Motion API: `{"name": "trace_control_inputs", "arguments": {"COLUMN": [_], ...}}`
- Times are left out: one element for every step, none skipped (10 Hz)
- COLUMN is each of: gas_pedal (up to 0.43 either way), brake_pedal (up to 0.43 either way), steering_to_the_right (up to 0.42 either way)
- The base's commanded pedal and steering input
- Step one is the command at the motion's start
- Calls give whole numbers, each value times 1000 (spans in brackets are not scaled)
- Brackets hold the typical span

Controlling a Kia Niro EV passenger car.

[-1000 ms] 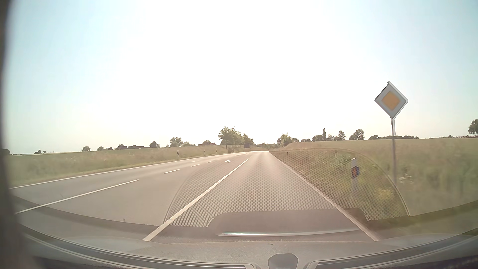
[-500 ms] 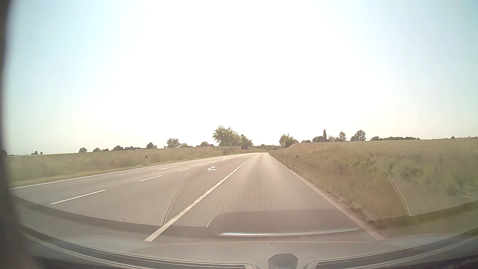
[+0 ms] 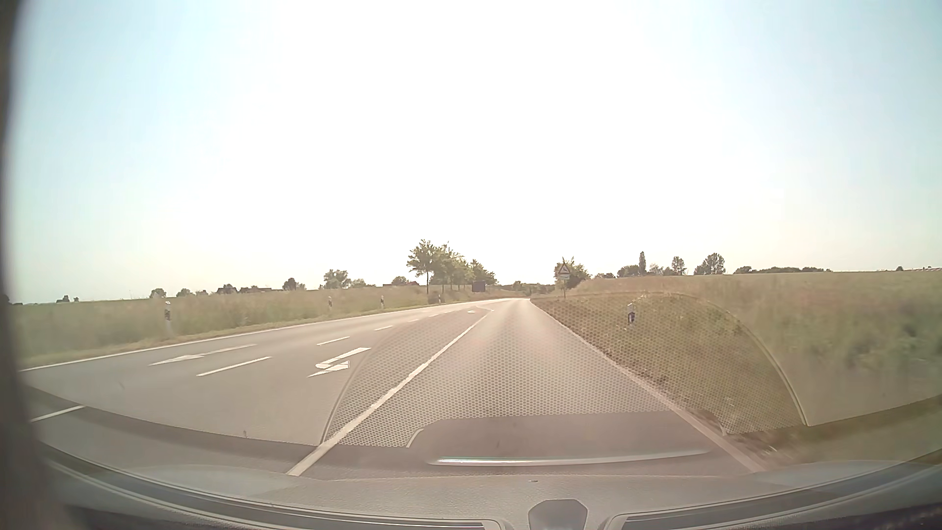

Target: Follow the waypoints while adhering to traffic rules and regulations

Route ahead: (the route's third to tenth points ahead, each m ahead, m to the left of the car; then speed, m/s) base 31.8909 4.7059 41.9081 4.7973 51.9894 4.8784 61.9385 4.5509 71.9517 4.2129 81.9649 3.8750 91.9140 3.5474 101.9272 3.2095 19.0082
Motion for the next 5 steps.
{"name": "trace_control_inputs", "arguments": {"gas_pedal": [189, 189, 189, 189, 189], "brake_pedal": [6, 6, 6, 6, 6], "steering_to_the_right": [3, 3, 3, 3, 3]}}
